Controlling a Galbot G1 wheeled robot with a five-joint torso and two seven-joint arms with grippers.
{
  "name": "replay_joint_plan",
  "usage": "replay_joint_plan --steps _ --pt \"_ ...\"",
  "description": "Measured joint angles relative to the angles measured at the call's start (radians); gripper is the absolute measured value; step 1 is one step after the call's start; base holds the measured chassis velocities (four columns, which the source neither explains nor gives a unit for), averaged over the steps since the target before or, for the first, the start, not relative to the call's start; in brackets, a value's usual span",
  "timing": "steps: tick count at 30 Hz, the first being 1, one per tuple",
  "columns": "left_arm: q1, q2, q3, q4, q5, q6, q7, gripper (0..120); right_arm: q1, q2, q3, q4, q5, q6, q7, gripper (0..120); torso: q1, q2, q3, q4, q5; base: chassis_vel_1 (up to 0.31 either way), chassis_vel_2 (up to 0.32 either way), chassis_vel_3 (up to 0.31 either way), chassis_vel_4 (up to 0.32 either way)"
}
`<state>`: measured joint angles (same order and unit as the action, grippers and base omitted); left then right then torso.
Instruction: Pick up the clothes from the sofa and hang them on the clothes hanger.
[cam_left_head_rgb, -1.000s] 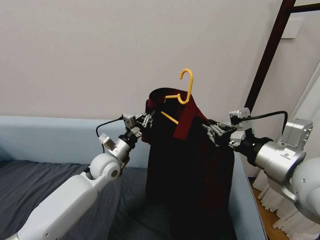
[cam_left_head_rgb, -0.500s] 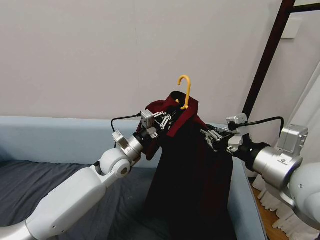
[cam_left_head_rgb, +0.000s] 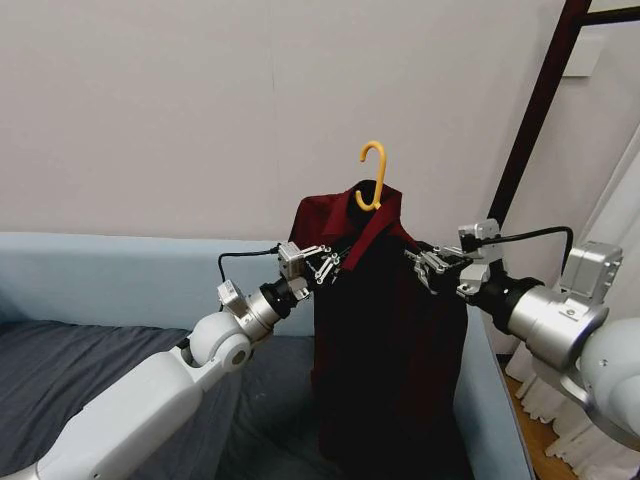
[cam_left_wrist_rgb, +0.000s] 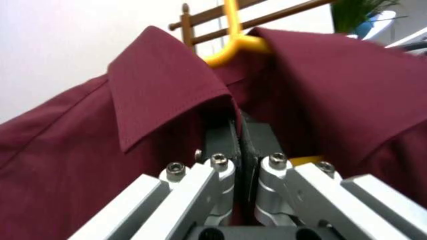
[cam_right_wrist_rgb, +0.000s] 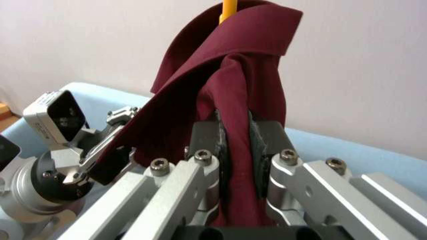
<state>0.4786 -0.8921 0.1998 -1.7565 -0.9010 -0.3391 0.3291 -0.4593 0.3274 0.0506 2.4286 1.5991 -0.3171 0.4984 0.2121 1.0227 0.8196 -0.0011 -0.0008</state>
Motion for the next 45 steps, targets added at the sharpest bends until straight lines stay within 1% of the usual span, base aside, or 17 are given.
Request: replay_joint_plan --steps 5,8,10,11,14,16,21,23,24,28,30,31,34,35,39,41,45 --pt "0.023 0.000 -0.016 -0.015 0.003 -0.013 -0.066 11 0.014 -0.014 0.001 0.000 0.023 0.006 0.000 8 0.000 0.000 0.000 -0.0001 0.0000 0.000 0.000 0.000 0.000" --pt "0.048 -0.002 -0.033 -0.028 0.007 -0.022 -0.087 25 0.022 -0.026 0.009 0.000 0.039 0.013 0.003 8 0.000 0.000 0.000 -0.0003 0.0001 0.000 0.000 0.000 0.000" --pt "0.075 0.002 -0.052 -0.032 0.019 -0.027 -0.089 33 0.024 -0.039 0.023 0.000 0.048 0.029 0.013 8 0.000 0.000 0.000 -0.0003 0.0000 0.000 0.000 0.000 0.000" --pt "0.075 0.002 -0.052 -0.032 0.019 -0.027 -0.089 33 0.024 -0.039 0.023 0.000 0.048 0.029 0.013 8 0.000 0.000 0.000 -0.0003 0.0000 0.000 0.000 0.000 0.000" --pt "0.121 0.015 -0.080 -0.033 0.039 -0.038 -0.085 48 0.047 -0.061 0.044 -0.006 0.066 0.044 0.030 8 0.000 0.000 0.000 0.0000 0.0000 0.000 0.000 0.000 0.000" --pt "0.135 0.017 -0.090 -0.033 0.042 -0.042 -0.084 51 0.055 -0.067 0.049 -0.009 0.070 0.046 0.036 8 0.000 0.000 0.000 0.0000 0.0000 0.000 0.000 0.000 0.000" --pt "0.226 0.020 -0.157 -0.013 0.044 -0.062 -0.082 71 0.102 -0.100 0.076 -0.021 0.087 0.033 0.115 8 0.000 0.000 0.000 0.0000 0.0000 0.000 0.000 0.000 0.000" --pt "0.228 0.020 -0.159 -0.012 0.044 -0.063 -0.082 71 0.104 -0.102 0.078 -0.022 0.088 0.031 0.120 8 0.000 0.000 0.000 0.0000 0.0000 0.000 0.000 0.000 0.000" --pt "0.236 0.019 -0.166 -0.008 0.045 -0.065 -0.082 81 0.108 -0.105 0.080 -0.022 0.090 0.028 0.127 8 0.000 0.000 0.000 -0.0001 0.0000 0.000 0.000 0.000 0.000" --pt "0.282 0.019 -0.201 0.017 0.053 -0.080 -0.103 97 0.179 -0.132 0.085 -0.037 0.117 -0.018 0.200 8 0.000 0.000 0.000 0.0000 -0.0001 0.000 0.000 0.000 0.000" --pt "0.311 0.018 -0.232 0.029 0.065 -0.085 -0.125 100 0.258 -0.161 0.075 -0.056 0.143 -0.069 0.271 8 0.000 0.000 0.000 0.0000 -0.0001 0.000 0.000 0.000 0.000" --pt "0.311 0.018 -0.232 0.029 0.065 -0.085 -0.125 100 0.258 -0.161 0.075 -0.056 0.143 -0.069 0.271 8 0.000 0.000 0.000 0.0000 -0.0001 0.000 0.000 0.000 0.000" --pt "0.340 0.019 -0.263 0.020 0.078 -0.087 -0.140 100 0.304 -0.220 0.082 -0.066 0.162 -0.122 0.338 8 0.000 0.000 0.000 -0.0002 0.0000 0.000 0.000 0.000 0.000" --pt "0.340 0.019 -0.263 0.020 0.078 -0.087 -0.140 100 0.304 -0.220 0.082 -0.066 0.162 -0.122 0.338 8 0.000 0.000 0.000 -0.0002 0.0000 0.000 0.000 0.000 0.000" --pt "0.377 0.027 -0.287 -0.040 0.093 -0.087 -0.166 100 0.303 -0.306 0.136 -0.079 0.186 -0.138 0.384 8 0.000 0.000 0.000 -0.0002 0.0002 0.000 0.000 0.000 0.000" --pt "0.382 0.029 -0.290 -0.048 0.095 -0.087 -0.167 100 0.298 -0.318 0.150 -0.086 0.190 -0.138 0.384 8 0.000 0.000 0.000 -0.0001 0.0002 0.000 0.000 0.000 0.000" --pt "0.403 0.032 -0.303 -0.066 0.100 -0.086 -0.168 100 0.234 -0.364 0.242 -0.117 0.195 -0.136 0.378 8 0.000 0.000 0.000 -0.0002 0.0002 0.000 0.000 0.000 0.000"
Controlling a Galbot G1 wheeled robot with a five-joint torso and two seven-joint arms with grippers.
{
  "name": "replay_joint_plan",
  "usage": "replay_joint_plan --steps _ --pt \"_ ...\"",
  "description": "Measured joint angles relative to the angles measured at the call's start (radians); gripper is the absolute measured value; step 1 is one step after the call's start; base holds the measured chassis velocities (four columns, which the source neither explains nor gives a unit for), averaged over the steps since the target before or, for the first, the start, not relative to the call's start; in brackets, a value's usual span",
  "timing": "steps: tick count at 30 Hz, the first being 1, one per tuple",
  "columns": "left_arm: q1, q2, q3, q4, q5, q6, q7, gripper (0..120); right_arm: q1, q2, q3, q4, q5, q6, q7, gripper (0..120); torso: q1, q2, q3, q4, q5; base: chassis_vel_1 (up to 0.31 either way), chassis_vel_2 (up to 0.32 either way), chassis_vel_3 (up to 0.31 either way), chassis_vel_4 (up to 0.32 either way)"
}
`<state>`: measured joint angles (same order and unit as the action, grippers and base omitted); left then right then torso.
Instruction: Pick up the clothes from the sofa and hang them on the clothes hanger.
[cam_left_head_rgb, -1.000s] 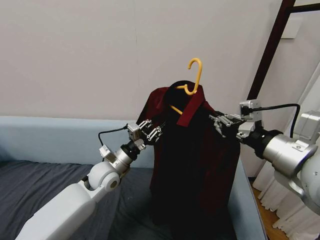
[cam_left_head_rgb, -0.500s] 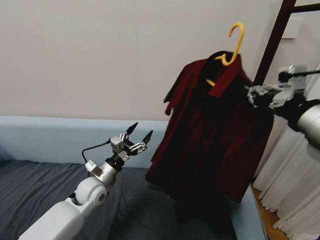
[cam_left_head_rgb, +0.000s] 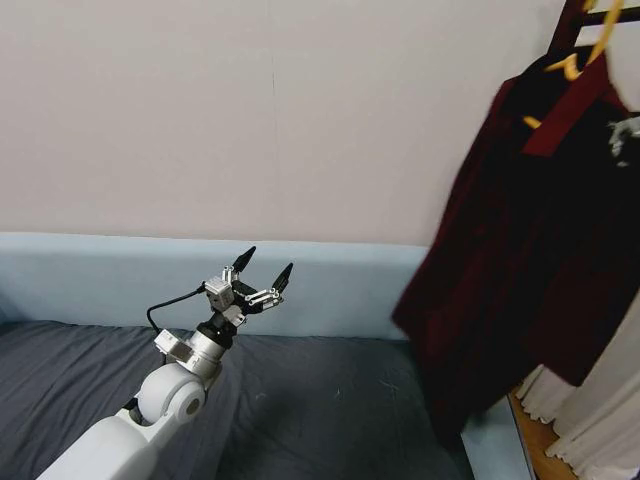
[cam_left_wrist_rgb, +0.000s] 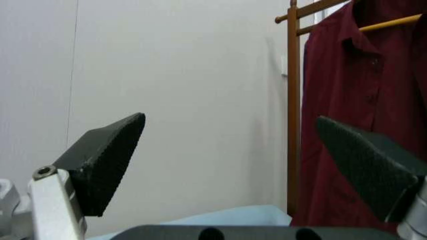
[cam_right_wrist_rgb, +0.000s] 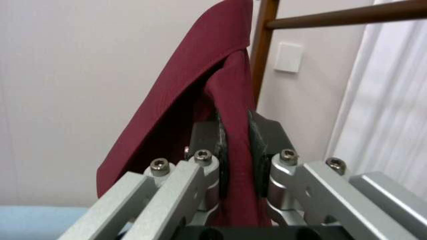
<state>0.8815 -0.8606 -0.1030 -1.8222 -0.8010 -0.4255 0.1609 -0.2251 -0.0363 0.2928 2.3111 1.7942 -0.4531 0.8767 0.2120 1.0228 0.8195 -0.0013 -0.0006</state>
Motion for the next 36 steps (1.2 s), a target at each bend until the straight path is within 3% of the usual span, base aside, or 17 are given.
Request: replay_joint_plan --steps 9,17,25,31,35,36 --pt "0.041 -0.005 -0.020 -0.021 0.031 -0.009 -0.003 100 -0.063 -0.029 0.091 -0.112 -0.031 0.008 -0.063 8 0.000 0.000 0.000 0.0001 -0.0001 0.000 0.000 0.000 0.000" --pt "0.054 -0.006 -0.026 -0.030 0.045 -0.012 -0.021 100 -0.074 0.026 0.022 -0.189 -0.156 0.009 -0.114 8 0.000 0.000 0.000 0.0001 -0.0001 0.000 0.000 0.000 0.000" --pt "0.066 -0.011 -0.026 -0.030 0.056 -0.012 -0.026 100 -0.092 0.190 -0.055 -0.332 -0.284 0.004 -0.137 8 0.000 0.000 0.000 0.0002 0.0000 0.000 0.000 0.000 0.000" --pt "0.060 -0.016 -0.027 -0.011 0.057 -0.013 -0.028 100 -0.038 0.269 -0.130 -0.421 -0.373 0.027 -0.183 8 0.000 0.000 0.000 -0.0002 -0.0001 0.000 0.000 0.000 0.000" --pt "0.043 -0.035 -0.011 0.021 0.063 -0.012 -0.030 100 0.143 0.432 -0.331 -0.536 -0.478 0.040 -0.148 8 0.000 0.000 0.000 -0.0002 -0.0001 0.000 0.000 0.000 0.000" --pt "0.043 -0.035 -0.011 0.021 0.063 -0.012 -0.030 100 0.143 0.432 -0.331 -0.536 -0.478 0.040 -0.148 8 0.000 0.000 0.000 -0.0002 -0.0001 0.000 0.000 0.000 0.000"
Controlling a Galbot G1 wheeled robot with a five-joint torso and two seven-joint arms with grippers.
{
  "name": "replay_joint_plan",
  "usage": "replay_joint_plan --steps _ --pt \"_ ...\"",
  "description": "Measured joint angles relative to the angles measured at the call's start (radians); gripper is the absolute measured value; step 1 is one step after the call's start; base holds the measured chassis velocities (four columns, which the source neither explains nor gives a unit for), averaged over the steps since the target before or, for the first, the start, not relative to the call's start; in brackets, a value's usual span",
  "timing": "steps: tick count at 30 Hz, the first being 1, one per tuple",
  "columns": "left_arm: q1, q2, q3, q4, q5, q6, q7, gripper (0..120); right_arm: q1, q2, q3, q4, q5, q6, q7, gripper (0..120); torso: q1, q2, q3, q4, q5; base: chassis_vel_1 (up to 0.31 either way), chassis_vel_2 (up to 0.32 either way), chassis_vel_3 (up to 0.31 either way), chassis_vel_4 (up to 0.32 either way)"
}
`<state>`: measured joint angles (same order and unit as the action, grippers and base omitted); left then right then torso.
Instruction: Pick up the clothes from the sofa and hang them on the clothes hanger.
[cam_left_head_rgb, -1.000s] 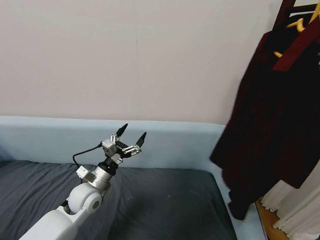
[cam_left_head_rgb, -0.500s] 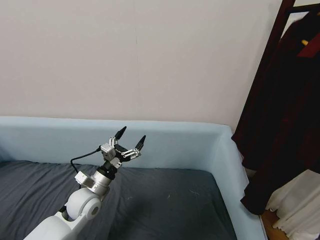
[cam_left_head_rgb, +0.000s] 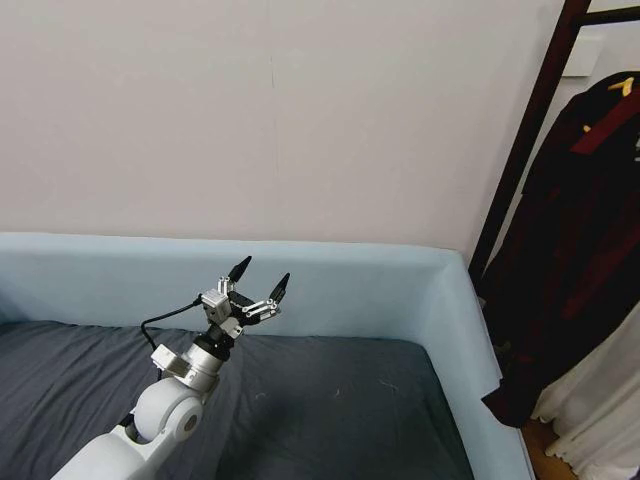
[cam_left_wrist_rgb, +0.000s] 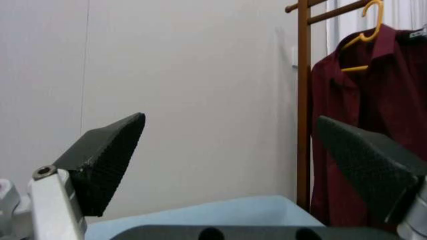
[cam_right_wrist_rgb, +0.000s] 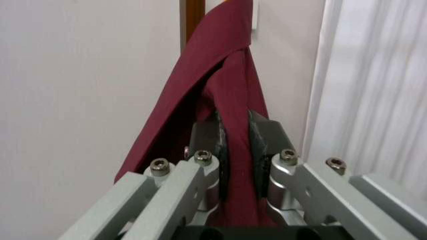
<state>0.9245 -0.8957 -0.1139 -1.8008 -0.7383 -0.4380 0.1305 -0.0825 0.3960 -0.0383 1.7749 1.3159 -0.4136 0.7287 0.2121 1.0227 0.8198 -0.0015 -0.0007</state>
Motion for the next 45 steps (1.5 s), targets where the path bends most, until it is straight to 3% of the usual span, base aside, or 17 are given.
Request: replay_joint_plan --steps 5,15,32,45 --pt "-0.003 -0.015 0.008 0.025 0.009 0.000 -0.003 100 0.202 0.169 -0.161 -0.148 -0.134 0.003 0.069 8 0.000 0.000 0.000 0.0011 -0.0011 0.000 0.000 0.000 0.000" --pt "0.011 -0.017 -0.010 0.031 0.013 -0.007 -0.004 100 0.440 0.318 -0.344 -0.386 -0.202 -0.028 0.215 8 0.000 0.000 0.000 0.0000 -0.0001 0.000 0.000 0.000 0.000" --pt "0.058 -0.022 -0.074 0.000 0.020 -0.027 -0.004 100 0.608 0.437 -0.455 -0.560 -0.103 -0.086 0.281 8 0.000 0.000 0.000 0.0003 -0.0003 0.000 0.000 0.000 0.000" --pt "0.066 -0.043 -0.078 -0.001 0.024 -0.033 -0.001 100 0.625 0.528 -0.458 -0.727 -0.096 -0.101 0.318 8 0.000 0.000 0.000 0.0004 -0.0003 0.000 0.000 0.000 0.000"
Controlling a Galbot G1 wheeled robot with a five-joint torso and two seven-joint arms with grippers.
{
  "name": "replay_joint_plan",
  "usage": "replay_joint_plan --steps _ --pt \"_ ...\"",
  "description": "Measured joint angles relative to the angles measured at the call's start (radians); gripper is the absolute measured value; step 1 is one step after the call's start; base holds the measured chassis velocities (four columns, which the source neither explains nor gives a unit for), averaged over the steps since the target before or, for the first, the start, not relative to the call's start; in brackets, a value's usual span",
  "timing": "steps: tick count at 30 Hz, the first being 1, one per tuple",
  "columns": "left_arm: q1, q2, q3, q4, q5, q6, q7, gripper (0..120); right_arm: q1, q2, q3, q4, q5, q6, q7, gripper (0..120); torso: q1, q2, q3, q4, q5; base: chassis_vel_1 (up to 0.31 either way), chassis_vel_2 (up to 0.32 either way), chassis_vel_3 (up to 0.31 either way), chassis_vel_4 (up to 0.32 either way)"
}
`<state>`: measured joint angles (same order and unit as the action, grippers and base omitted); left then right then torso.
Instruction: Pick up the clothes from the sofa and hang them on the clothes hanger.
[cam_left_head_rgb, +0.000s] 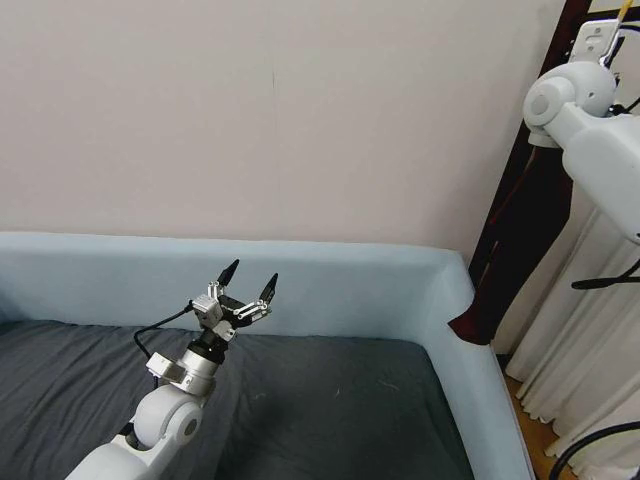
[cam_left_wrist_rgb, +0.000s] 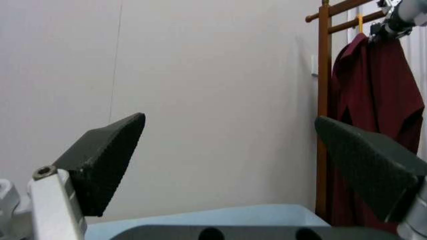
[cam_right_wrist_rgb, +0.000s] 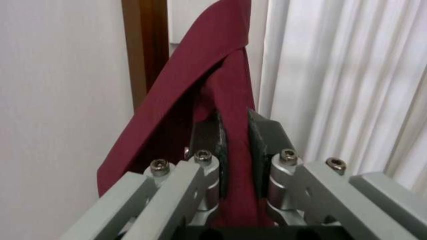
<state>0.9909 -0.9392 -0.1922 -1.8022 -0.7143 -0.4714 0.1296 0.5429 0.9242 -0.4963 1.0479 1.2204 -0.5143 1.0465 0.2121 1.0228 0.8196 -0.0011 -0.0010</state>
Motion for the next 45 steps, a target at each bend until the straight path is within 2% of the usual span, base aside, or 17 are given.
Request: replay_joint_plan --steps 6,12,14,18,21,22,26,27,30,31,33,36,38,39,41,44,45 --pt "0.005 0.004 -0.009 0.001 -0.001 -0.005 0.001 100 0.015 0.031 -0.003 -0.069 -0.038 0.010 -0.034 8 0.000 0.000 0.000 -0.0001 0.0001 0.000 0.000 0.000 0.000" --pt "0.008 0.001 -0.010 0.007 0.000 -0.010 0.002 100 0.011 0.026 -0.003 -0.047 -0.042 0.009 -0.053 8 0.000 0.000 0.000 -0.0003 0.0001 0.000 0.000 0.000 0.000" --pt "0.011 -0.001 -0.009 0.007 0.001 -0.011 0.003 100 0.003 0.018 -0.002 -0.021 -0.043 0.010 -0.053 13 0.000 0.000 0.000 -0.0003 0.0002 0.000 0.000 0.000 0.000" --pt "0.023 -0.004 -0.012 0.007 0.007 -0.014 0.003 100 -0.022 -0.024 0.010 0.087 -0.037 0.004 -0.030 26 0.000 0.000 0.000 -0.0001 0.0001 0.000 0.000 0.000 0.000" --pt "0.046 -0.004 -0.029 -0.003 0.008 -0.017 0.004 100 -0.085 -0.123 0.054 0.276 -0.014 0.003 -0.046 41 0.000 0.000 0.000 0.0000 0.0001 0.000 0.000 0.000 0.000" --pt "0.046 -0.004 -0.029 -0.003 0.008 -0.017 0.004 100 -0.085 -0.123 0.054 0.276 -0.014 0.003 -0.046 41 0.000 0.000 0.000 0.0000 0.0001 0.000 0.000 0.000 0.000" --pt "0.090 -0.010 -0.057 -0.008 0.018 -0.029 0.006 100 -0.229 -0.266 0.151 0.559 0.017 0.059 -0.133 59 0.000 0.000 0.000 -0.0008 0.0004 0.000 0.000 0.000 0.000" --pt "0.090 -0.010 -0.057 -0.008 0.018 -0.029 0.006 100 -0.229 -0.266 0.151 0.559 0.017 0.059 -0.133 59 0.000 0.000 0.000 -0.0008 0.0004 0.000 0.000 0.000 0.000" --pt "0.159 -0.042 -0.102 -0.021 0.027 -0.038 0.016 100 -0.479 -0.401 0.334 0.812 0.021 0.184 -0.304 74 0.000 0.000 0.000 -0.0002 0.0003 0.000 0.000 0.000 0.000" --pt "0.159 -0.042 -0.102 -0.021 0.027 -0.038 0.016 100 -0.479 -0.401 0.334 0.812 0.021 0.184 -0.304 74 0.000 0.000 0.000 -0.0002 0.0003 0.000 0.000 0.000 0.000" --pt "0.223 -0.085 -0.147 -0.047 0.045 -0.034 0.010 100 -0.642 -0.463 0.434 0.906 0.006 0.275 -0.408 84 0.000 0.000 0.000 -0.0005 0.0004 0.000 0.000 0.000 0.000" --pt "0.287 -0.135 -0.188 -0.078 0.060 -0.027 -0.002 100 -0.790 -0.482 0.514 0.960 -0.045 0.355 -0.458 93 0.000 0.000 0.000 -0.0006 0.0000 0.000 0.000 0.000 0.000" --pt "0.363 -0.200 -0.225 -0.118 0.085 -0.021 -0.014 100 -0.988 -0.466 0.580 1.001 -0.141 0.453 -0.506 99 0.000 0.000 0.000 0.0001 0.0001 0.000 0.000 0.000 0.000" --pt "0.363 -0.200 -0.225 -0.118 0.085 -0.021 -0.014 100 -0.988 -0.466 0.580 1.001 -0.141 0.453 -0.506 99 0.000 0.000 0.000 0.0001 0.0001 0.000 0.000 0.000 0.000" --pt "0.425 -0.248 -0.243 -0.143 0.120 -0.024 -0.017 100 -1.142 -0.415 0.616 1.019 -0.243 0.513 -0.543 100 0.000 0.000 0.000 0.0003 0.0006 0.000 0.000 0.000 0.000" --pt "0.504 -0.318 -0.260 -0.162 0.203 -0.065 -0.017 100 -1.375 -0.267 0.676 1.026 -0.385 0.590 -0.609 100 0.000 0.000 0.000 0.0005 0.0005 0.000 0.000 0.000 0.000" --pt "0.504 -0.318 -0.260 -0.162 0.203 -0.065 -0.017 100 -1.375 -0.267 0.676 1.026 -0.385 0.590 -0.609 100 0.000 0.000 0.000 0.0005 0.0005 0.000 0.000 0.000 0.000"
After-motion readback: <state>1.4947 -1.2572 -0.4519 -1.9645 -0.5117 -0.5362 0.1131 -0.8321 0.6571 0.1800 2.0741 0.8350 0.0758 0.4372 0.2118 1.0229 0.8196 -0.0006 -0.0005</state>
